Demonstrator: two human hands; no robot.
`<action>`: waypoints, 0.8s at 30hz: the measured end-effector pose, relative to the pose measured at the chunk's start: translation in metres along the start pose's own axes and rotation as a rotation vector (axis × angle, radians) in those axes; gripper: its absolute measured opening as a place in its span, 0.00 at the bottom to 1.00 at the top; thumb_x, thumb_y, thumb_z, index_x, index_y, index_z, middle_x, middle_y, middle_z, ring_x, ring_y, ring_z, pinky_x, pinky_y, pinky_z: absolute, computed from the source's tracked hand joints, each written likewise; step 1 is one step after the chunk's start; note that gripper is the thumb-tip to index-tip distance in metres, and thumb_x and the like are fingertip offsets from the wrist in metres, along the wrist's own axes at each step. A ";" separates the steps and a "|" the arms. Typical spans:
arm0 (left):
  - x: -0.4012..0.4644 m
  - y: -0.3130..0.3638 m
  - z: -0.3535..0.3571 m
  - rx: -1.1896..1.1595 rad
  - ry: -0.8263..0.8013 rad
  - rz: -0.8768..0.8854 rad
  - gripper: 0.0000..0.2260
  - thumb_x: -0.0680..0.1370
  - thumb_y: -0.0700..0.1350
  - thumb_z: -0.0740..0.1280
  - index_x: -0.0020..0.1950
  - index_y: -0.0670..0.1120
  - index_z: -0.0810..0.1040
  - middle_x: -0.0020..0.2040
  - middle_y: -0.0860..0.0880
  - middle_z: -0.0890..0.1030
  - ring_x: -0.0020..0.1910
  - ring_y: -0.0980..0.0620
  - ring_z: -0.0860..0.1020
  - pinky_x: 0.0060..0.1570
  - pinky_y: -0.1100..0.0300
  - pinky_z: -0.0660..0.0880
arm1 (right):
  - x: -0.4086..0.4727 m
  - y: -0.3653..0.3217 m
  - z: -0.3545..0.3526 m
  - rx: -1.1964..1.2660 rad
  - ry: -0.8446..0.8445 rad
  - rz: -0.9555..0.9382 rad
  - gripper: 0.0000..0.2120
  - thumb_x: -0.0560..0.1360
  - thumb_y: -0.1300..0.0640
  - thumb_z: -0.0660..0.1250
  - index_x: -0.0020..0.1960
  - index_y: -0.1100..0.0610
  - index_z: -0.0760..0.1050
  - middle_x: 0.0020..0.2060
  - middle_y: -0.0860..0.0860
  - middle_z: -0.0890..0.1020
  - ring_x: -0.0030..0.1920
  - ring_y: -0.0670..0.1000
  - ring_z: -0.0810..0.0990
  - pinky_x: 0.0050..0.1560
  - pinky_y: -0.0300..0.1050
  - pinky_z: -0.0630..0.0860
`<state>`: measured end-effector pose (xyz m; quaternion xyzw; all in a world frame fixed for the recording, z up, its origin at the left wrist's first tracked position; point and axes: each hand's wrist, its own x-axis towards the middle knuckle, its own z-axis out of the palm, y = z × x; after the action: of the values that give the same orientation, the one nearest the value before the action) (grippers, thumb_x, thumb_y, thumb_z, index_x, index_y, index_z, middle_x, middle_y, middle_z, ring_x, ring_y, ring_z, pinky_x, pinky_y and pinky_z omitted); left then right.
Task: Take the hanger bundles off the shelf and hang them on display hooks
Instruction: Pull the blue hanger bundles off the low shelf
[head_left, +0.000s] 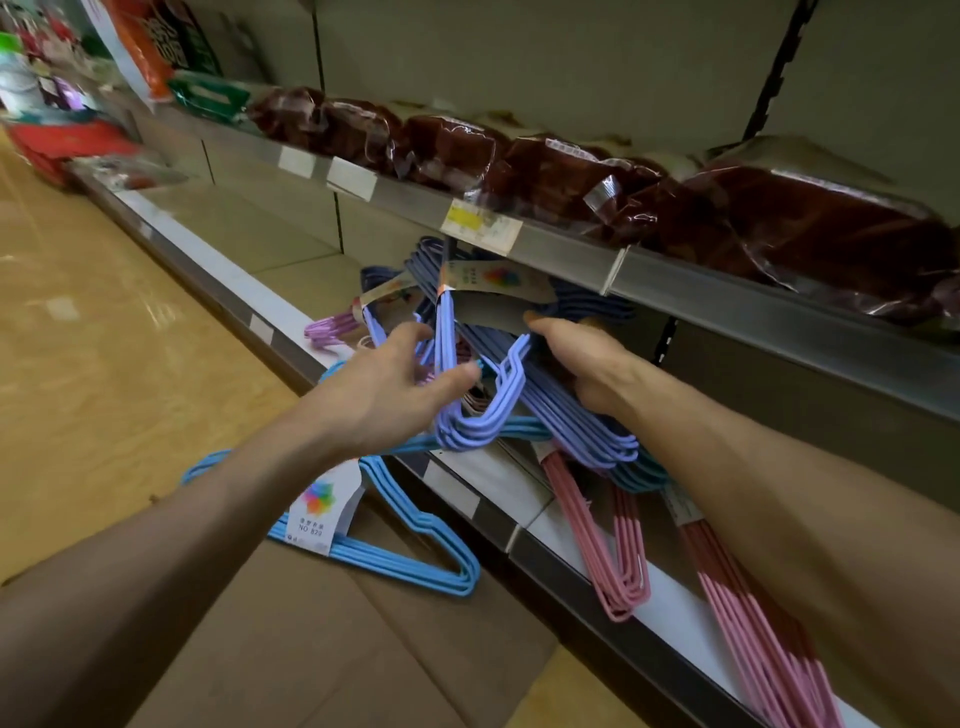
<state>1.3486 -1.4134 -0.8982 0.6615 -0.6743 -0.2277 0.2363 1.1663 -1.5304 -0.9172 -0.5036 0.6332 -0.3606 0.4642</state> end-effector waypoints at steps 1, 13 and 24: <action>0.004 -0.001 0.003 0.012 -0.014 -0.009 0.38 0.75 0.70 0.58 0.79 0.52 0.56 0.71 0.49 0.75 0.62 0.47 0.77 0.64 0.48 0.72 | 0.006 -0.001 0.004 0.039 -0.005 0.012 0.24 0.74 0.43 0.70 0.62 0.59 0.78 0.58 0.57 0.82 0.55 0.58 0.82 0.62 0.57 0.78; -0.013 -0.004 0.022 -0.402 0.268 0.001 0.15 0.79 0.43 0.65 0.64 0.57 0.74 0.55 0.59 0.83 0.48 0.61 0.80 0.42 0.65 0.75 | -0.001 -0.013 0.023 -0.073 0.222 -0.112 0.11 0.79 0.58 0.61 0.59 0.61 0.74 0.55 0.59 0.78 0.57 0.60 0.77 0.53 0.46 0.72; -0.024 -0.012 0.014 -0.418 0.374 -0.115 0.12 0.80 0.46 0.67 0.64 0.52 0.76 0.58 0.55 0.80 0.57 0.56 0.78 0.59 0.51 0.78 | -0.012 -0.022 0.017 0.166 0.249 -0.060 0.05 0.77 0.59 0.60 0.47 0.57 0.74 0.50 0.59 0.83 0.50 0.59 0.83 0.57 0.55 0.80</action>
<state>1.3493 -1.3901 -0.9172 0.6661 -0.5187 -0.2492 0.4745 1.1899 -1.5235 -0.8989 -0.4333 0.6388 -0.4850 0.4110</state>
